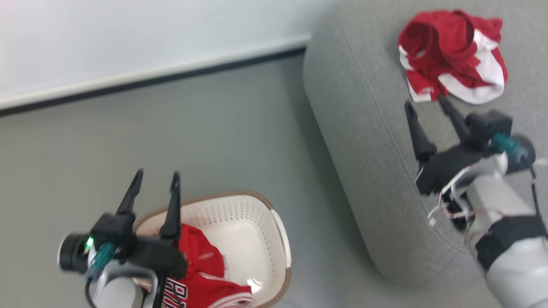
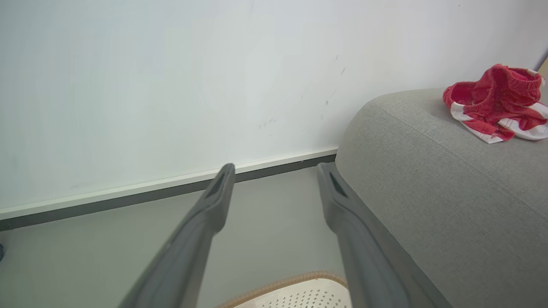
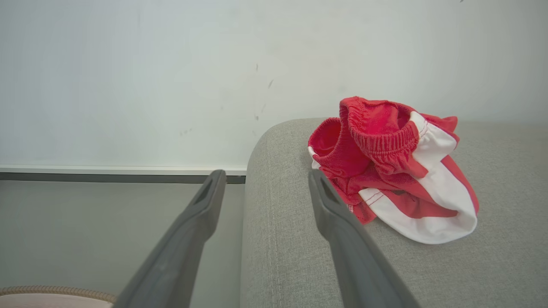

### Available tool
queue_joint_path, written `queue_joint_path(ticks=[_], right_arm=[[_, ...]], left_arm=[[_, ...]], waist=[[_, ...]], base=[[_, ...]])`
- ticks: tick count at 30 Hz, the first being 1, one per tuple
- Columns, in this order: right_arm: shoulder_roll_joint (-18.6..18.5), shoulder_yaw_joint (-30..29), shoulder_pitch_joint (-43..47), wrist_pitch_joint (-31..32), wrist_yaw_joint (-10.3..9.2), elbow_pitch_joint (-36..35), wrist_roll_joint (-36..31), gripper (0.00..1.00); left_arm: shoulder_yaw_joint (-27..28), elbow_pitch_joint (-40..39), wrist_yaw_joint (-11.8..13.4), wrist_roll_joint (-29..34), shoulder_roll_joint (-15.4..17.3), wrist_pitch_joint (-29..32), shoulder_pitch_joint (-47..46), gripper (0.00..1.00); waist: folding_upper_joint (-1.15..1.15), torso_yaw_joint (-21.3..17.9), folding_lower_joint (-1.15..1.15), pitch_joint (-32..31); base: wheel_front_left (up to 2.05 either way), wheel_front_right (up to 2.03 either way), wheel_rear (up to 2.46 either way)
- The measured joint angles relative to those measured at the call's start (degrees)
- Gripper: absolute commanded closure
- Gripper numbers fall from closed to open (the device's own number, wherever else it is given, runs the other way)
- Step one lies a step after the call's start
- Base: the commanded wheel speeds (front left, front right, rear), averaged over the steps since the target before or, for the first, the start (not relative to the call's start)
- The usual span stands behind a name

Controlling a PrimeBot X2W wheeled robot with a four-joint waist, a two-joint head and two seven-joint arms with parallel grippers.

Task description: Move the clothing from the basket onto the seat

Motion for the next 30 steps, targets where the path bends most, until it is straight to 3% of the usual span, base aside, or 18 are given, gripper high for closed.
queue_joint_path(ticks=[14,25,30], right_arm=[[2.3,1.0,15.9,0.0,-3.71,-9.1,-1.5,0.0],[2.3,0.9,28.8,0.0,-7.92,-20.8,-2.7,0.0],[2.2,0.7,32.5,0.0,-8.47,-25.5,-3.5,0.0]], left_arm=[[7.5,2.9,0.0,-0.2,-1.5,-0.8,13.5,0.0],[10.6,0.3,0.0,0.3,-2.9,-0.9,21.2,0.0],[12.0,-1.3,0.0,0.8,-3.2,-0.9,22.6,0.0]], waist=[[0.0,4.6,0.0,-11.3],[0.0,6.7,0.0,-19.1],[0.0,7.6,0.01,-20.3]], base=[[0.0,0.0,0.0],[0.0,0.0,0.0],[0.0,0.0,0.0]])
